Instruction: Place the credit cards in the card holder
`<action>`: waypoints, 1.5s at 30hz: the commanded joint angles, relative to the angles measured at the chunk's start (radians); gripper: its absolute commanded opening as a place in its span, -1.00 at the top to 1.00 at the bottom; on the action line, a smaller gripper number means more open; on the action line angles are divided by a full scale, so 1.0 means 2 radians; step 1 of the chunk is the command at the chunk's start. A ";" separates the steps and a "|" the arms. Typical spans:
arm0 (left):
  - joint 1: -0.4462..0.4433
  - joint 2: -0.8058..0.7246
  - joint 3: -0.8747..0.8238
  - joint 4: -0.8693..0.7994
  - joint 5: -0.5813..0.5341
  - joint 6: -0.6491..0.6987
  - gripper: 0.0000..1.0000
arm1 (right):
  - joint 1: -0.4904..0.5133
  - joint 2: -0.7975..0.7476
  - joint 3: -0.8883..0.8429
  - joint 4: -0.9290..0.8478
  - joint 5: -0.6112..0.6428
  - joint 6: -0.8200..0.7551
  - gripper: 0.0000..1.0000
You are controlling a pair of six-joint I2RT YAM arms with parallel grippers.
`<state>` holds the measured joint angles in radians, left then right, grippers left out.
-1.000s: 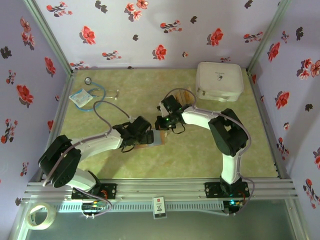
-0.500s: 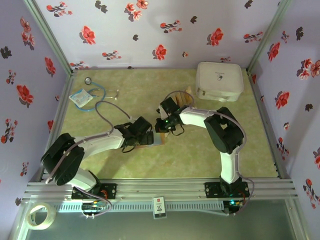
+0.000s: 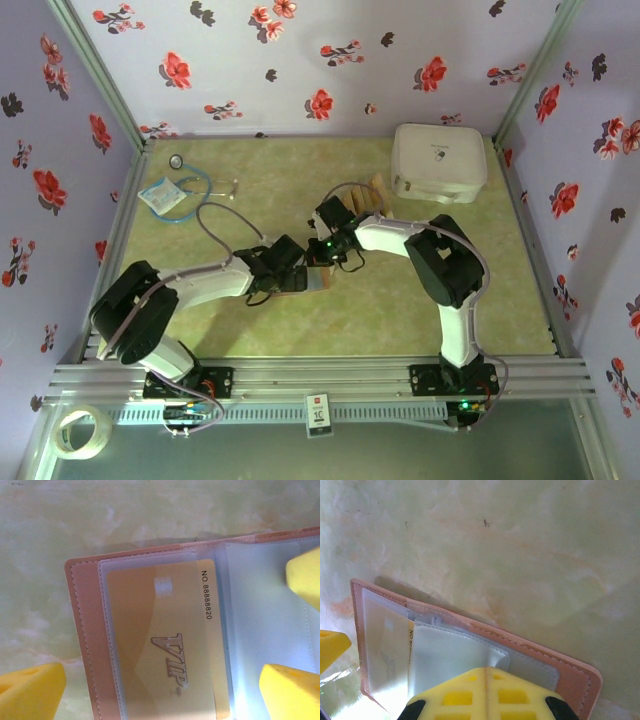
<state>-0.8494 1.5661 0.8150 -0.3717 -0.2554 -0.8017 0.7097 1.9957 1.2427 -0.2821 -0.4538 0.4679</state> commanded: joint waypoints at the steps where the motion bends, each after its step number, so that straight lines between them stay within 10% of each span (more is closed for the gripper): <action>1: -0.003 0.013 0.002 0.002 -0.018 0.009 -0.99 | 0.005 0.009 0.011 -0.004 -0.005 0.004 1.00; 15: -0.004 0.012 -0.030 0.020 -0.022 -0.005 -0.99 | -0.009 -0.044 -0.005 0.006 0.007 0.021 0.26; 45: -0.003 0.005 -0.033 0.023 -0.021 -0.003 -1.00 | 0.004 -0.006 -0.020 0.050 -0.025 0.054 0.22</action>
<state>-0.8532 1.5749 0.7712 -0.3050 -0.2810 -0.8028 0.7036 1.9751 1.2091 -0.1833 -0.4759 0.5606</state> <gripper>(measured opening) 0.997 0.392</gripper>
